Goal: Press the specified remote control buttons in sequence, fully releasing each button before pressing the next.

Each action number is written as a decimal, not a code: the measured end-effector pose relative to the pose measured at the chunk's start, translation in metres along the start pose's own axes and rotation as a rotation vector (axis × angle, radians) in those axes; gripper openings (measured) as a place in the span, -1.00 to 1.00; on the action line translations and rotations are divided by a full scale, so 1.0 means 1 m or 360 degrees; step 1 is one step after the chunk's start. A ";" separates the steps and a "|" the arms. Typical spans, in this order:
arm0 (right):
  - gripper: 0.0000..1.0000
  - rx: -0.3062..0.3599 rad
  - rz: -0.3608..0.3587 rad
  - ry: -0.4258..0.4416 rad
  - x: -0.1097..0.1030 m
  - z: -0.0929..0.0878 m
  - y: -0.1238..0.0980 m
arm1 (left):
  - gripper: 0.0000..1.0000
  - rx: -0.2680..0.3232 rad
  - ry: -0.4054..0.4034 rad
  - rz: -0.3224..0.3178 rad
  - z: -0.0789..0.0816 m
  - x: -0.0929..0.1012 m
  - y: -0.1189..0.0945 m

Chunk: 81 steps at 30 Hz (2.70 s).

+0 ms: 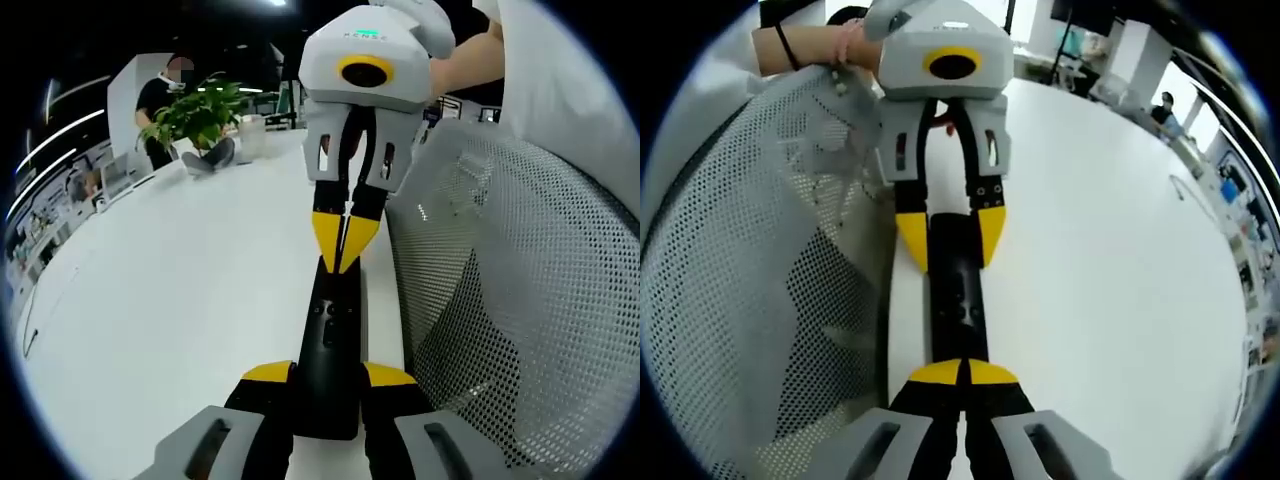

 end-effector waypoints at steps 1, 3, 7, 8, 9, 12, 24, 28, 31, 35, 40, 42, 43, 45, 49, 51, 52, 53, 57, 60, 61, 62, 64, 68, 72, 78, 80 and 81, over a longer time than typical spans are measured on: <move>-1.00 -0.0001 0.0000 -0.0004 0.000 0.000 0.000 | -0.51 0.0000 0.0000 -0.0001 0.000 0.000 0.000; -1.00 -0.0006 0.0004 -0.0011 -0.001 0.000 -0.001 | -0.51 0.0001 0.0000 -0.0001 0.000 0.000 0.000; -1.00 -0.0010 0.0018 0.0021 -0.002 -0.001 -0.001 | -0.51 0.0002 -0.0002 0.0000 0.000 0.000 0.000; -1.00 -0.0011 0.0024 0.0031 -0.001 -0.001 -0.001 | -0.51 0.0002 -0.0003 0.0000 0.000 0.000 0.000; -1.00 -0.0018 0.0036 0.0040 0.000 -0.001 0.000 | -0.51 0.0002 -0.0003 0.0000 0.000 0.000 0.000; -1.00 -0.0048 0.0095 0.0051 0.002 0.001 0.001 | -0.51 0.0004 -0.0003 -0.0002 0.000 0.000 0.000; -1.00 -0.0185 0.0115 -0.0182 -0.001 0.006 0.004 | -0.51 0.0012 -0.0006 -0.0003 0.000 0.000 0.000; -1.00 -0.0119 0.0036 -0.0023 0.000 0.004 0.003 | -0.51 0.0012 -0.0006 -0.0003 0.000 0.000 0.000; -1.00 0.0002 0.0011 0.0085 0.000 -0.001 0.000 | -0.51 0.0014 -0.0007 -0.0002 0.000 0.000 0.000; -1.00 0.0075 0.0015 0.0346 0.001 -0.005 0.000 | -0.51 0.0016 -0.0008 0.0000 0.000 0.000 0.000; -1.00 0.0071 0.0028 0.0301 0.001 -0.002 0.001 | -0.51 0.0015 -0.0007 0.0000 0.000 0.000 0.000; -1.00 0.0073 0.0027 0.0286 0.002 0.000 0.002 | -0.51 0.0016 -0.0008 0.0000 0.000 0.000 0.000; -1.00 0.0073 0.0028 0.0284 0.002 0.001 0.003 | -0.51 0.0017 -0.0009 0.0000 0.000 0.000 0.000; -1.00 0.0076 0.0034 0.0261 0.001 0.003 0.004 | -0.51 0.0017 -0.0009 0.0001 0.000 0.000 0.000; -1.00 0.0061 0.0045 0.0175 0.001 0.005 0.005 | -0.51 0.0018 -0.0008 0.0000 0.000 0.000 0.000; -1.00 0.0056 0.0049 0.0127 0.001 0.006 0.005 | -0.51 0.0018 -0.0008 -0.0001 0.000 0.000 0.000; -1.00 0.0040 0.0041 0.0073 0.000 0.007 0.005 | -0.51 0.0019 -0.0007 -0.0001 0.000 0.000 0.000; -1.00 0.0025 0.0031 0.0032 0.000 0.007 0.006 | -0.51 0.0018 -0.0006 -0.0002 0.000 0.000 0.000; -1.00 -0.0045 0.0001 -0.0183 -0.002 0.011 0.007 | -0.51 0.0018 -0.0007 -0.0004 0.000 0.000 0.000; -1.00 -0.0076 0.0006 -0.0243 -0.002 0.013 0.008 | -0.51 0.0018 -0.0010 -0.0005 0.000 0.000 0.000; -1.00 -0.0080 0.0005 -0.0230 -0.002 0.013 0.008 | -0.51 0.0018 -0.0010 -0.0007 0.000 -0.001 0.000; -1.00 -0.0085 0.0001 -0.0199 -0.001 0.012 0.008 | -0.51 0.0018 -0.0010 -0.0007 0.000 -0.001 0.000; -1.00 -0.0077 -0.0024 -0.0066 0.000 0.011 0.008 | -0.51 0.0017 -0.0011 -0.0006 0.000 0.000 0.000; -1.00 -0.0049 -0.0067 0.0012 -0.001 0.010 0.008 | -0.51 0.0013 -0.0010 -0.0004 0.001 0.000 0.000; -1.00 -0.0005 -0.0091 0.0108 0.000 0.008 0.007 | -0.51 0.0018 -0.0014 -0.0004 0.001 0.000 0.000; -1.00 0.0109 -0.0048 0.0531 0.003 0.005 0.007 | -0.51 0.0023 -0.0016 -0.0002 0.000 -0.001 0.001; -1.00 0.0107 -0.0052 0.0507 0.003 0.003 0.006 | -0.51 0.0025 -0.0016 -0.0001 0.000 0.000 0.000; -1.00 0.0104 -0.0048 0.0488 0.001 0.004 0.005 | -0.51 0.0026 -0.0016 0.0000 0.000 0.000 0.000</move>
Point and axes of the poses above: the point that each gripper's makers call its tool centre point, and the gripper's own axes: y roughly forward along the fingers, x roughly to its right, z roughly out of its top, the point moved 5 cm from there along -y, roughly backward along the fingers, and after that the axes turned 13 degrees about -z, right-handed, at the moved point
